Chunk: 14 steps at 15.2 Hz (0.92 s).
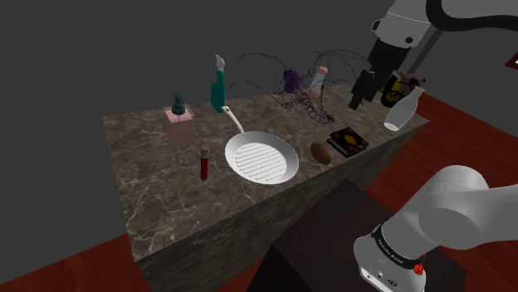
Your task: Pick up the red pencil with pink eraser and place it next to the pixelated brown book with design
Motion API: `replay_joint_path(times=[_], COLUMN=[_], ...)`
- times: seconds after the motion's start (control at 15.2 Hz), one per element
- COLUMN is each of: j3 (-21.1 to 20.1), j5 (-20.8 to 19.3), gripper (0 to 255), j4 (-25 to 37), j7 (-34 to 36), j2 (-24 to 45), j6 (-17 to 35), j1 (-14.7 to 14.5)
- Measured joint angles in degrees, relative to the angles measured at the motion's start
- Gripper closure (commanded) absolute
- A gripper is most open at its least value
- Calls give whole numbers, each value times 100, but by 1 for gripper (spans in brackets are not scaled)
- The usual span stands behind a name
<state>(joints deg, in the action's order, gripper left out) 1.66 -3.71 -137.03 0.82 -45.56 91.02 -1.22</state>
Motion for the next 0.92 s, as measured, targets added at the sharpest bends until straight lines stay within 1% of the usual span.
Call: replay_joint_path(times=[0.13,0.33,0.46,0.66,0.92], j3=[-55,-293,-526,-790,-1169], j5=[43,222,385,551,719], gripper=[0,0,0,0,0], j4=[-14,-3,-39,-22,220], j7=[69,376,666,1009,1498], j2=[39,345,489,870,1518], j6=[50,333,509,875,1296], j1=[-21,-104,-192,-271,-364])
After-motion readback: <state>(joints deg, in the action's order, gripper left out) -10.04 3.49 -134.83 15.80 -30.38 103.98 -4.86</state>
